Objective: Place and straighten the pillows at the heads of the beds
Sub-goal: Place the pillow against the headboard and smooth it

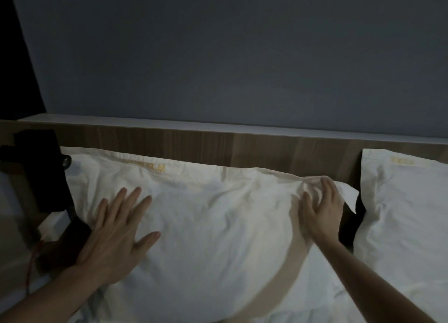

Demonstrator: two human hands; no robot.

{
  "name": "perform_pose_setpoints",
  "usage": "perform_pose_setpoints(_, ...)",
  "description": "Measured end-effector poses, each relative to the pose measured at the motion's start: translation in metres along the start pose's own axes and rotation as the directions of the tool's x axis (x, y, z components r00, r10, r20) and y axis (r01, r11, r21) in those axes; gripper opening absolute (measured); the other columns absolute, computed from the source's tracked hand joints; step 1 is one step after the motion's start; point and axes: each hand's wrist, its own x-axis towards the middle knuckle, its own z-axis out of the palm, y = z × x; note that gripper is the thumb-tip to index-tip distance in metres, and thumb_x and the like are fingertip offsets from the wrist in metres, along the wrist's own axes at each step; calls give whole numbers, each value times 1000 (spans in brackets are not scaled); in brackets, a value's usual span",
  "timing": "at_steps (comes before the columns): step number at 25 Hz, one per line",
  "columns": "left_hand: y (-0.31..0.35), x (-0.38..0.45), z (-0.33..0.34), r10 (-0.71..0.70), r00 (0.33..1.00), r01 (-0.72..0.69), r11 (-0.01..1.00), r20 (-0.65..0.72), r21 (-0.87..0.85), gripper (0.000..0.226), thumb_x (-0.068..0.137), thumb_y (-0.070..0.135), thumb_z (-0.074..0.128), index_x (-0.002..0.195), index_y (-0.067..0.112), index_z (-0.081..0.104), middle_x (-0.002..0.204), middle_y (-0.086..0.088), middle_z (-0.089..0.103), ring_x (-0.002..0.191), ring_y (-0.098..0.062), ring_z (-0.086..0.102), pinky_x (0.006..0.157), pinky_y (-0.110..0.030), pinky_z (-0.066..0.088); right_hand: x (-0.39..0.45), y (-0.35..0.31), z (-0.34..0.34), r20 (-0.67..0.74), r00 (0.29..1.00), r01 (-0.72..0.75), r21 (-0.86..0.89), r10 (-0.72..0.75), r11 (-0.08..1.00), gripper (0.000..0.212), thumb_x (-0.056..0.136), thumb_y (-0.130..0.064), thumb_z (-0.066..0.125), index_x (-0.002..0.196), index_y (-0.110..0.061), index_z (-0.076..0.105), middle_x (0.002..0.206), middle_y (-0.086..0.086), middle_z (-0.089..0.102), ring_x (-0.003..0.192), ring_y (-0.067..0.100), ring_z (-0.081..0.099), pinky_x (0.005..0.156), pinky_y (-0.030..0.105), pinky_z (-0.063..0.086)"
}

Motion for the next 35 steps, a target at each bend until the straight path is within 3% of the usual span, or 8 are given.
perform_pose_setpoints(4,0,14,-5,-42,999,41,998,-24,-57,91,92,79,18,162,23,31,173,-6,17,160,-31,12,126,-58,16,54,28,-15,235,966,-83,-103,106,991,78,105,-49,48,168,-21,12,178,3,5,163,31,10,129,58,20)
perform_pose_setpoints(8,3,29,-12,-92,995,89,992,-31,-92,93,91,80,15,161,22,31,173,-8,16,160,-31,10,127,-57,12,87,31,-24,376,922,-72,-62,90,995,92,101,-48,61,169,-25,4,176,-7,-13,163,30,13,127,54,28)
perform_pose_setpoints(13,5,25,-12,-95,995,92,989,-18,-112,95,89,82,11,162,23,29,173,-7,12,160,-30,7,128,-57,11,67,40,-21,291,957,4,-39,8,999,82,101,-52,58,166,-27,16,176,-6,8,161,28,19,127,56,27)
perform_pose_setpoints(21,5,16,-22,-91,996,86,982,-21,-170,91,90,79,15,162,24,28,173,-6,12,160,-30,7,128,-55,11,27,15,-30,215,977,2,-2,-2,1000,65,107,-51,46,164,-23,30,175,2,23,162,24,17,129,56,20)
perform_pose_setpoints(24,6,3,-23,-71,997,66,980,-17,-190,85,91,75,23,160,25,31,173,-4,15,160,-28,8,128,-54,13,-14,-2,-34,277,960,20,92,-45,996,61,104,-54,50,159,-29,42,174,-4,24,161,21,18,129,54,23)
perform_pose_setpoints(27,10,-28,-17,-7,1000,9,979,10,-206,80,91,69,37,156,23,37,171,-3,19,159,-29,12,124,-55,25,-70,-17,-34,395,913,59,107,-97,993,52,102,-46,61,151,-34,53,172,-6,26,161,18,17,129,49,24)
perform_pose_setpoints(32,22,-94,5,57,997,-44,967,44,-253,77,85,61,53,151,21,43,168,-4,26,156,-30,23,119,-50,35,-178,-39,-30,469,879,16,153,-87,988,57,97,-28,74,150,-23,56,171,0,31,160,18,22,128,33,22)
perform_pose_setpoints(35,29,-139,21,121,982,-64,935,144,-349,80,82,58,60,151,22,45,166,-2,31,153,-26,32,116,-38,34,-247,-50,-25,539,838,-46,220,-82,975,60,93,-21,79,149,-21,56,167,4,36,157,19,31,126,29,26)
